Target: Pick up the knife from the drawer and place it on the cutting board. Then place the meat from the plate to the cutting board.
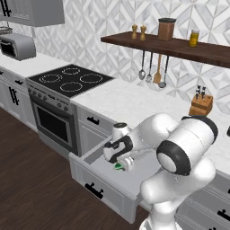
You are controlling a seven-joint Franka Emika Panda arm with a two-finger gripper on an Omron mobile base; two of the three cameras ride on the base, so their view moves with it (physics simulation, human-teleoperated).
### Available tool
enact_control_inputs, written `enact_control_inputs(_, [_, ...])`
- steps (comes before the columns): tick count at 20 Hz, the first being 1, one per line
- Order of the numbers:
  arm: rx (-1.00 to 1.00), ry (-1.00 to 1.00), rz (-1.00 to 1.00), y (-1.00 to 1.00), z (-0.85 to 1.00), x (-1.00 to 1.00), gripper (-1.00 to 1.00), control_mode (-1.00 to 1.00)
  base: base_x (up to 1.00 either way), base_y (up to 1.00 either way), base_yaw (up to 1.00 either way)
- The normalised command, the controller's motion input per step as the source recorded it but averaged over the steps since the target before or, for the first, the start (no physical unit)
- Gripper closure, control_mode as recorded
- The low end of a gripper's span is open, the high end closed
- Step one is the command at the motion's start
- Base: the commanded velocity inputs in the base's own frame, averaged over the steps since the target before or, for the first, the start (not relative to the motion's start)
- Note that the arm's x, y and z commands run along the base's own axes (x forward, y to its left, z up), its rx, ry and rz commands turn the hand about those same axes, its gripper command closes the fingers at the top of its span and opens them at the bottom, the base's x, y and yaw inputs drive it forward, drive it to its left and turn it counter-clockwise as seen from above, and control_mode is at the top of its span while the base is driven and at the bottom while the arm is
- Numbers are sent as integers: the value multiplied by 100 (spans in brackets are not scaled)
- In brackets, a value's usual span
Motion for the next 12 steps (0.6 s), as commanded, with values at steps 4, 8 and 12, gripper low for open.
enact_control_inputs(4, [-7,-1,4,28,100,-72,100,-100,0,0,0])
enact_control_inputs(8, [-6,-5,7,7,100,-56,100,-100,0,0,0])
enact_control_inputs(12, [-3,0,6,0,100,-18,100,-100,0,0,0])
